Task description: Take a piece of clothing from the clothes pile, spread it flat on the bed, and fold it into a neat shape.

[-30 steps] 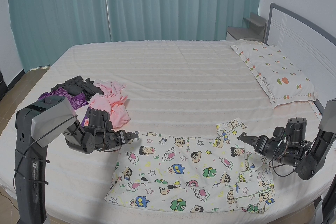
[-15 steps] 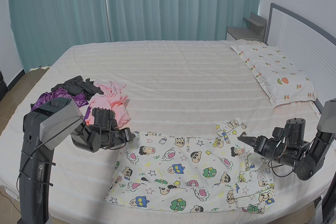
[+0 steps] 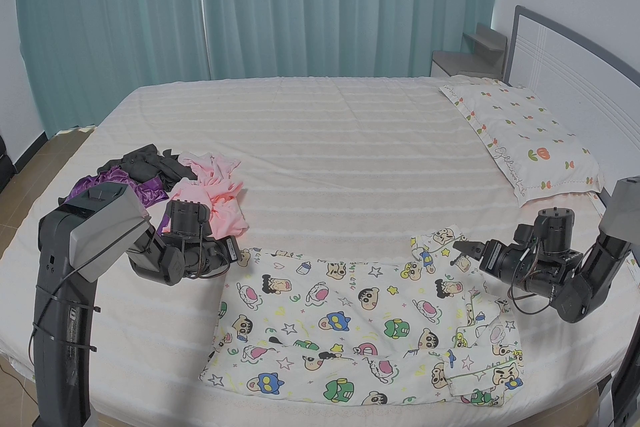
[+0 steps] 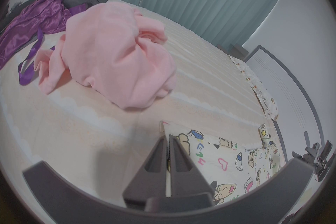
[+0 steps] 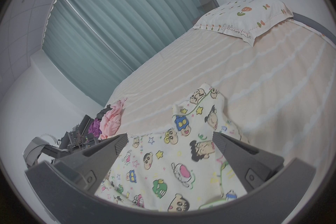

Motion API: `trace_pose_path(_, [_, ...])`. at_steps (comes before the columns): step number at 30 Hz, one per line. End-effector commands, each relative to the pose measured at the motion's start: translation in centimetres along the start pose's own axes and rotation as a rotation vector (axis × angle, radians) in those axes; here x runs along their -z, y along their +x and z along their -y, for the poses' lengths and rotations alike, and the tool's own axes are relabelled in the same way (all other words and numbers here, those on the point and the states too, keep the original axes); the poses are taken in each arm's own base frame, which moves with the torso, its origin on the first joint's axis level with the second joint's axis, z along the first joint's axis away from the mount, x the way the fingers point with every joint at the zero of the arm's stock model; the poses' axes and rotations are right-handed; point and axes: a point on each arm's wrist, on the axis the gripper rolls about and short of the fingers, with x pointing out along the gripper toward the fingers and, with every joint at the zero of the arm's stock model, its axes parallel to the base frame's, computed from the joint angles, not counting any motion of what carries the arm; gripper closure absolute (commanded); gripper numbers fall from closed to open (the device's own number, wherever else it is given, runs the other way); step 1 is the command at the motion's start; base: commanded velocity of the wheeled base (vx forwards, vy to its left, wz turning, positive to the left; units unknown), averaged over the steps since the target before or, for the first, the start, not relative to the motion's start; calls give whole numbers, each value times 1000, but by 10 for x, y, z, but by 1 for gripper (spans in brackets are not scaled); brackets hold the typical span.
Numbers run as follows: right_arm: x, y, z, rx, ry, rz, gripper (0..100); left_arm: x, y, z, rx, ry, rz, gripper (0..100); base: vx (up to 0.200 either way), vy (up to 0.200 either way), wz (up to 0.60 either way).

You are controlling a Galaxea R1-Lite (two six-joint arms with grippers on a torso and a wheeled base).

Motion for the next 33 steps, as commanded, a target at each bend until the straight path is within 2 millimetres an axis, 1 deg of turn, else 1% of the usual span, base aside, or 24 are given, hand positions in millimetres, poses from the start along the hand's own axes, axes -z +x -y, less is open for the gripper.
trace_pose_path(1, [-6, 34, 14, 51, 4, -41, 0, -6, -2, 4, -20, 4, 34, 100, 0, 0, 0])
trace_pose_path(3, [-7, 47, 17, 78, 6, -62, 0, -6, -2, 3, -24, 3, 34, 100, 0, 0, 0])
trace_pose_path(5, [-12, 61, 21, 114, 6, -50, 0, -6, -2, 2, -43, 2, 43, 100, 0, 0, 0])
trace_pose_path(6, [-17, 66, 27, 136, 7, -43, 0, -6, -2, 1, -56, 1, 50, 100, 0, 0, 0])
trace_pose_path(7, [-18, 68, 28, 141, 7, -41, 0, -6, -2, 1, -59, 1, 51, 100, 0, 0, 0])
trace_pose_path(8, [-20, 73, 33, 161, 1, -52, 0, -6, -2, 0, -66, 0, 53, 100, 0, 0, 0])
trace_pose_path(11, [-18, 87, 42, 200, -34, -97, 0, -6, -4, -3, -75, -5, 50, 100, 0, 0, 0])
trace_pose_path(13, [-17, 97, 46, 223, -49, -94, 0, -6, -4, -2, -74, -6, 51, 100, 0, 0, 0])
trace_pose_path(14, [-18, 98, 46, 228, -49, -91, 0, -6, -4, -2, -74, -6, 51, 100, 0, 0, 0])
trace_pose_path(15, [-17, 105, 49, 241, -50, -90, 0, -7, -5, -2, -72, -7, 53, 100, 0, 0, 0])
trace_pose_path(18, [-19, 109, 50, 248, -49, -93, 0, -9, -7, 0, -64, -8, 48, 100, 0, 0, 0])
trace_pose_path(23, [-20, 111, 50, 251, -48, -98, 0, -6, -6, -1, -67, -10, 36, 100, 0, 0, 0])
trace_pose_path(24, [-20, 111, 50, 251, -48, -98, 0, -5, -6, -1, -65, -10, 30, 0, 0, 0, 0])
trace_pose_path(32, [-18, 110, 51, 256, -46, -104, 0, 0, -6, 0, 0, -5, -7, 0, 0, 0, 0])
trace_pose_path(33, [-18, 109, 53, 259, -43, -102, 0, 0, -10, 2, 43, -4, -31, 0, 0, 0, 0])
